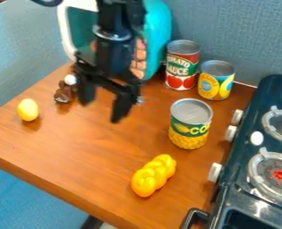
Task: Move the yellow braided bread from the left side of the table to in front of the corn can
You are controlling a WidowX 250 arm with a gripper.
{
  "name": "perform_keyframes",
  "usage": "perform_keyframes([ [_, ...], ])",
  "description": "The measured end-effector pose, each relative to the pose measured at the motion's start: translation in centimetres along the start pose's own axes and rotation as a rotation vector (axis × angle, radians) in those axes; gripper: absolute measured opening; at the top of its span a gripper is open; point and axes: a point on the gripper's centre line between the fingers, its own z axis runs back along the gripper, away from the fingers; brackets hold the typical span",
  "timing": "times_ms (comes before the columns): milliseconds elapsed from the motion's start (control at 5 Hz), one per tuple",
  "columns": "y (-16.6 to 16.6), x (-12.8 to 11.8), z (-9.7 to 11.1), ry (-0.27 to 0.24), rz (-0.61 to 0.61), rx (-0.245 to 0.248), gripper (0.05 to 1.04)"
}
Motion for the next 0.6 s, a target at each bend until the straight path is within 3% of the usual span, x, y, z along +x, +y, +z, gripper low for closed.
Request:
perform_keyframes([
  [200, 4.9, -0.5, -2.1, 0.054, 0.13, -0.022, 1.001],
  [600, 14.3, -1.3, -3.3, -0.016, 0.203, -0.048, 1.001],
])
